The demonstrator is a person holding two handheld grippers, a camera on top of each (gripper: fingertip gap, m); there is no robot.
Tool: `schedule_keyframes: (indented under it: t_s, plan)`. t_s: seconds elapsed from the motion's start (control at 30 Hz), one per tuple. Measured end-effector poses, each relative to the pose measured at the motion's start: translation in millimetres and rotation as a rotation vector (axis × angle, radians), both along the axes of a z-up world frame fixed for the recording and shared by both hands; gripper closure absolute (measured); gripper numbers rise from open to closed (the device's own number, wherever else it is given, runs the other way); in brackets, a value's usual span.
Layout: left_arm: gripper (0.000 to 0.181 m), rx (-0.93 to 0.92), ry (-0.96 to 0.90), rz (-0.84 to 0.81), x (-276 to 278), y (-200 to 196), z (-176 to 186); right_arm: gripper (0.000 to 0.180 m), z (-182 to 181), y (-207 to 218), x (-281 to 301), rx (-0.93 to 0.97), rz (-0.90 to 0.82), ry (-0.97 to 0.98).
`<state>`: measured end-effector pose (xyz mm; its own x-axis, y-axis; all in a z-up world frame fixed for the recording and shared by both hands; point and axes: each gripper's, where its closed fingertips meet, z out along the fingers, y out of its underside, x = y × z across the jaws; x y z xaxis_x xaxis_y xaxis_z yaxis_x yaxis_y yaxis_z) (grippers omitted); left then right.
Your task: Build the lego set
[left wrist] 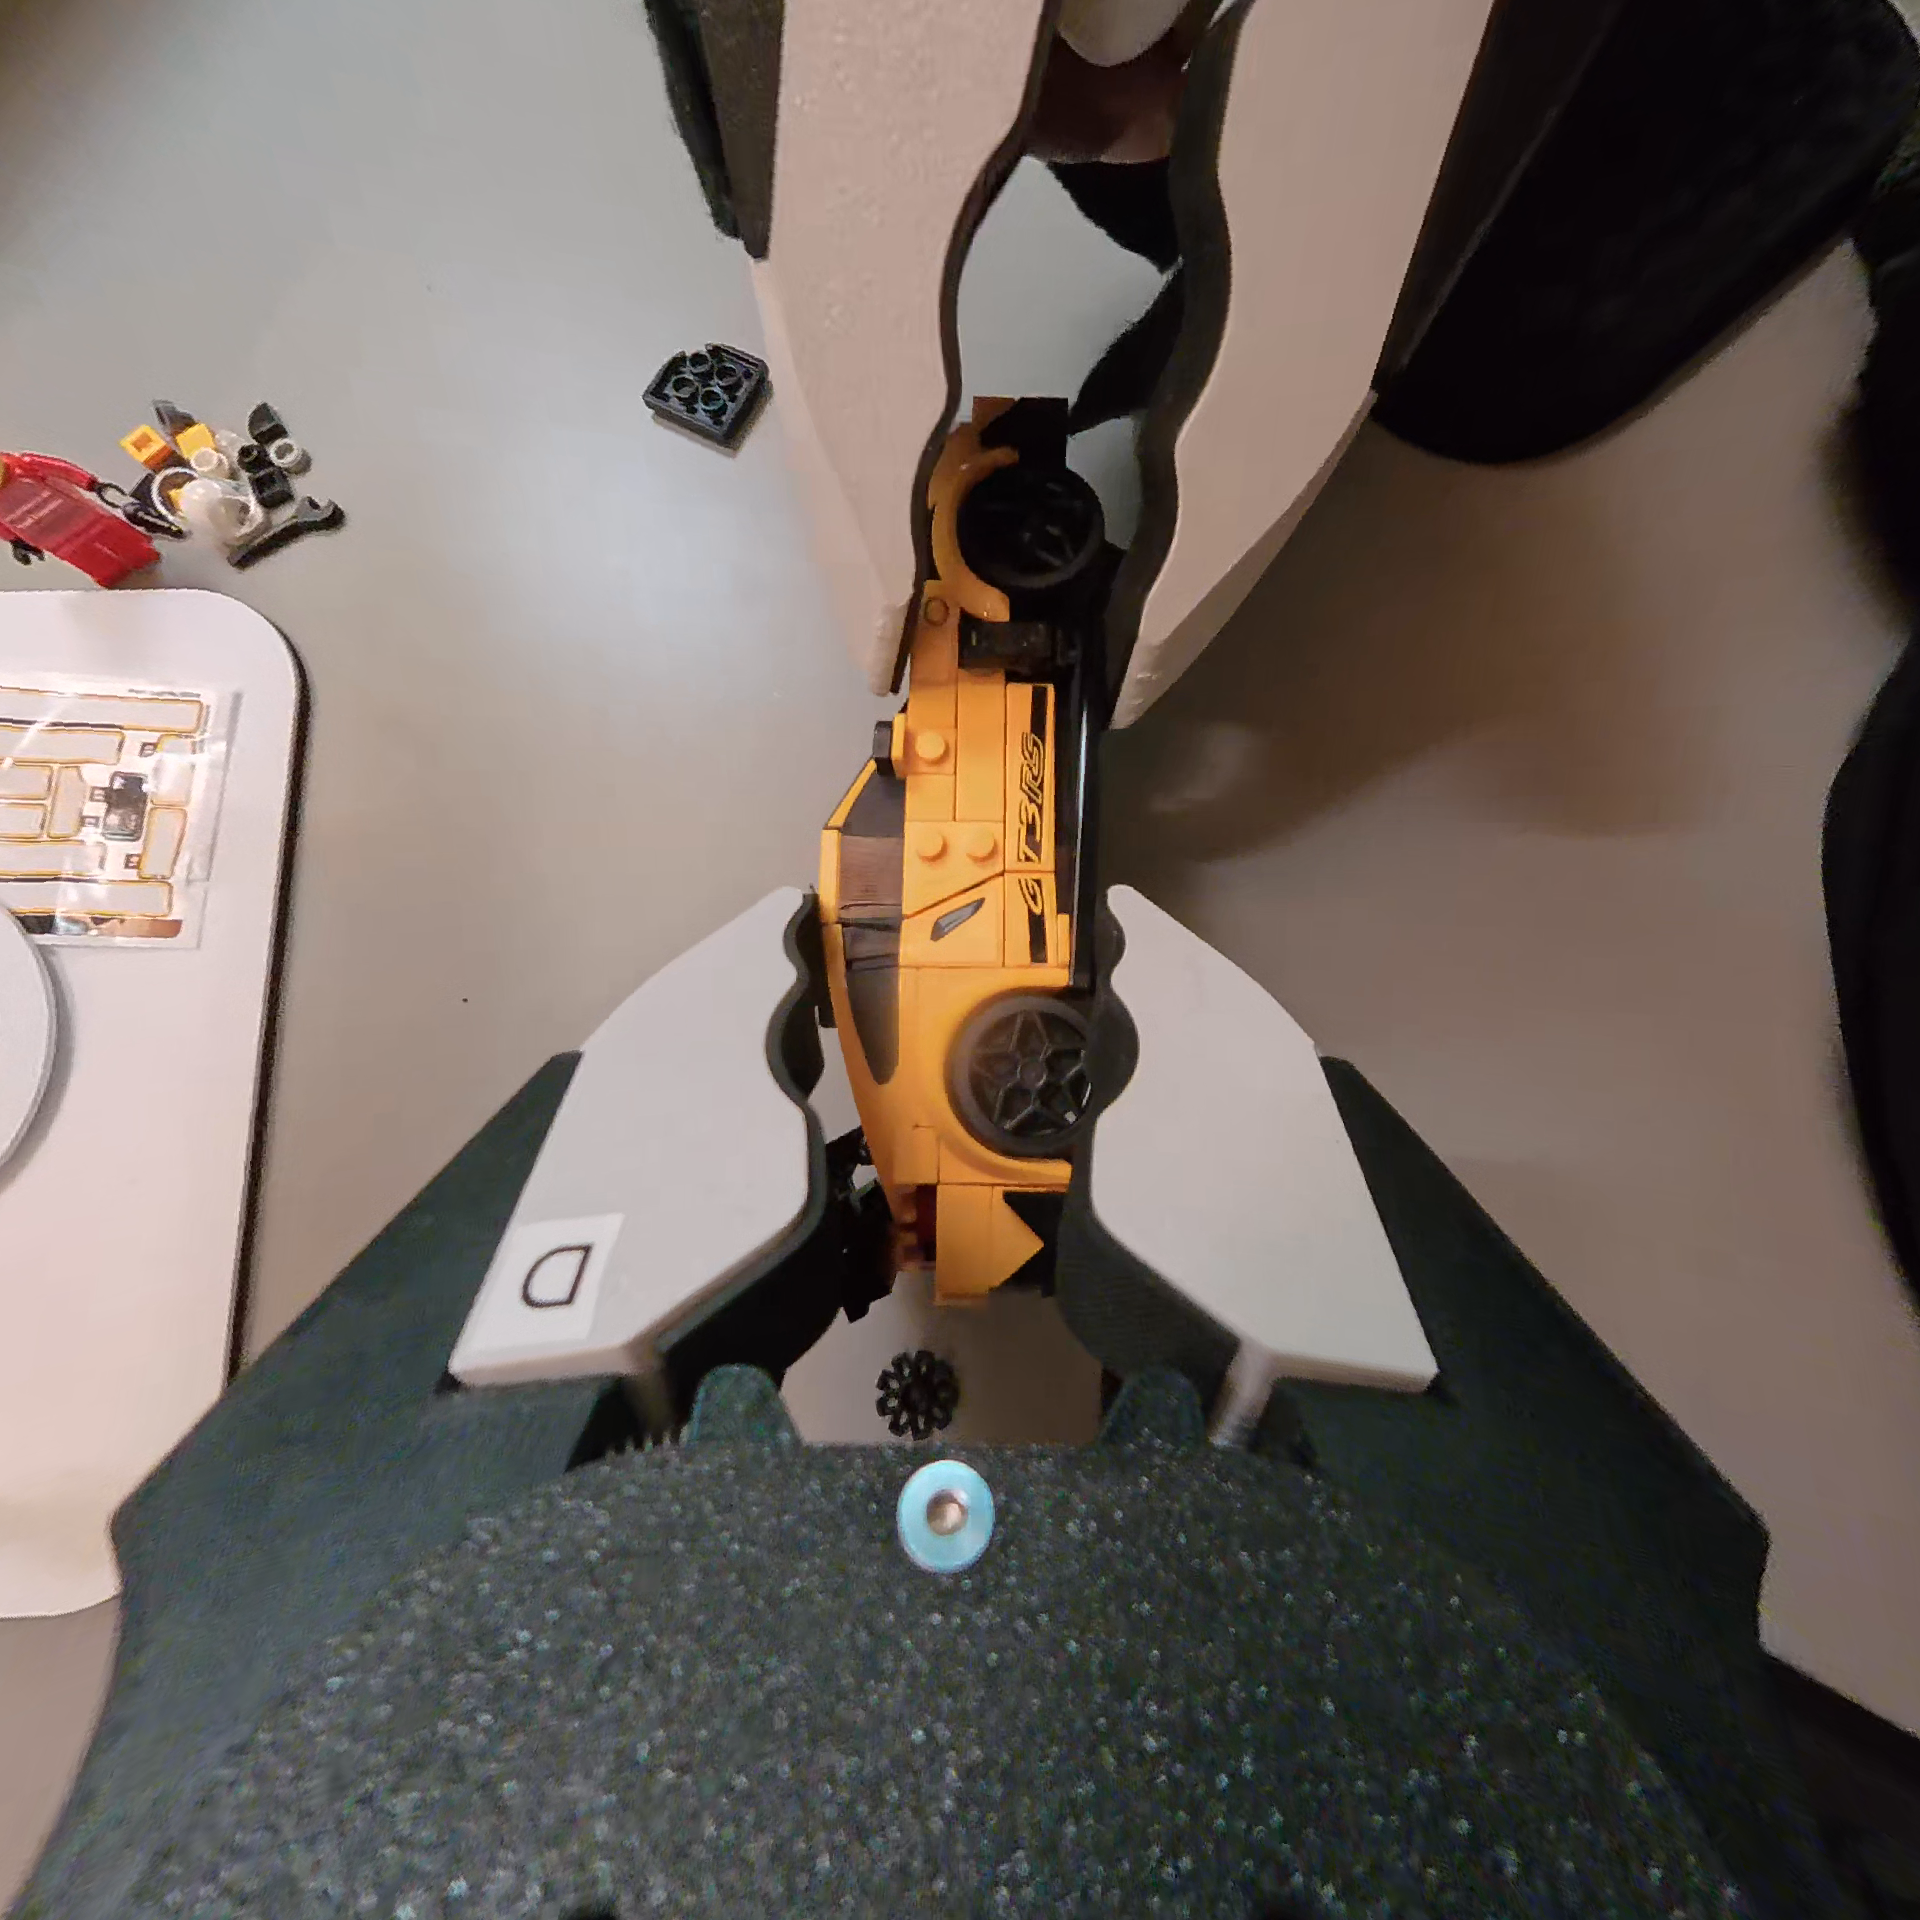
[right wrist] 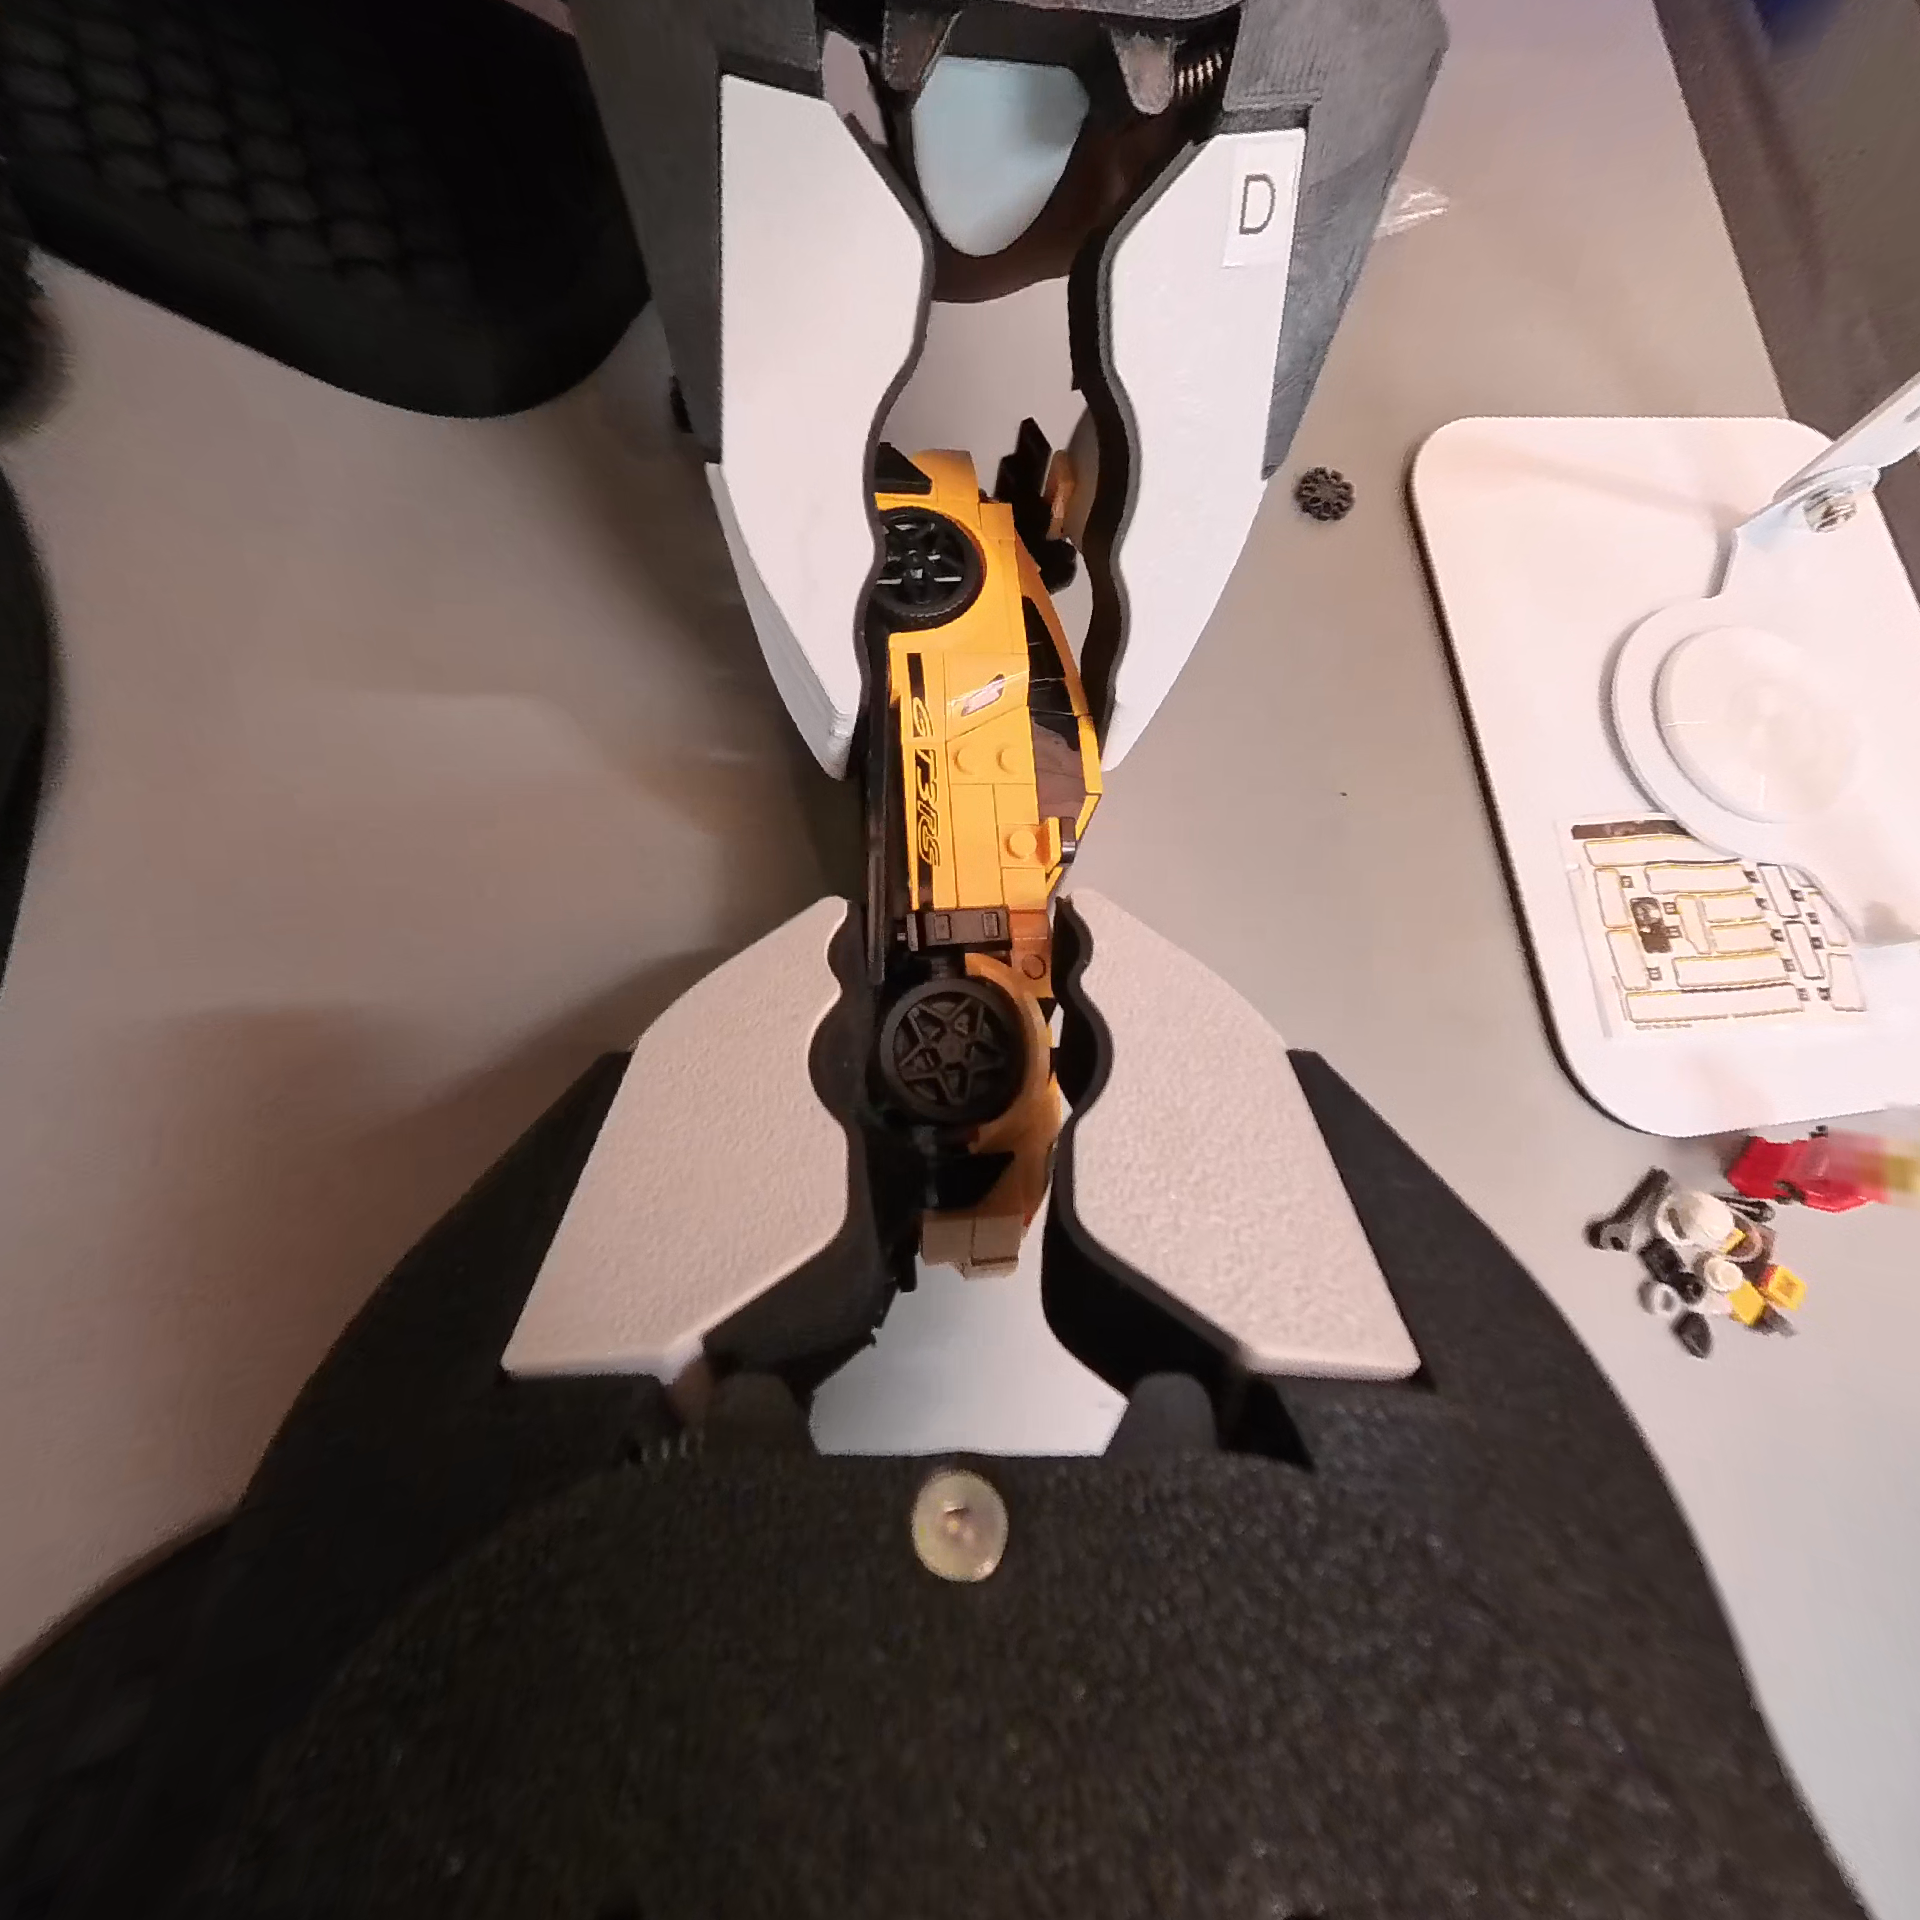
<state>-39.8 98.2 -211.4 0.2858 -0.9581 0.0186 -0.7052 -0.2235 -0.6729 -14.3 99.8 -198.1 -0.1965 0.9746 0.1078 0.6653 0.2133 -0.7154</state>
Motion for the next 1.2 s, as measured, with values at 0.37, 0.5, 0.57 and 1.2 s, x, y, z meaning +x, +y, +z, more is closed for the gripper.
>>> schedule_keyframes:
  t_s: [0.37, 0.5, 0.57, 1.2]
  plan:
    - [0.132, 0.018, 0.003, -0.007, 0.0, -0.7, -0.2, 0.149, 2.4, -0.2, 4.4, -0.071, 0.0, -0.085]
    - [0.133, 0.02, 0.003, -0.011, 0.2, -0.7, -0.2, 0.149, 1.9, -0.5, 4.7, -0.053, 0.027, -0.149]
    - [0.133, 0.022, 0.004, -0.013, 0.2, -0.9, -0.1, 0.149, 1.7, -0.7, 4.8, -0.039, 0.043, -0.174]
    - [0.133, 0.033, 0.011, -0.022, 1.4, -0.7, 0.2, 0.151, 1.7, -1.1, 4.7, 0.014, 0.105, -0.282]
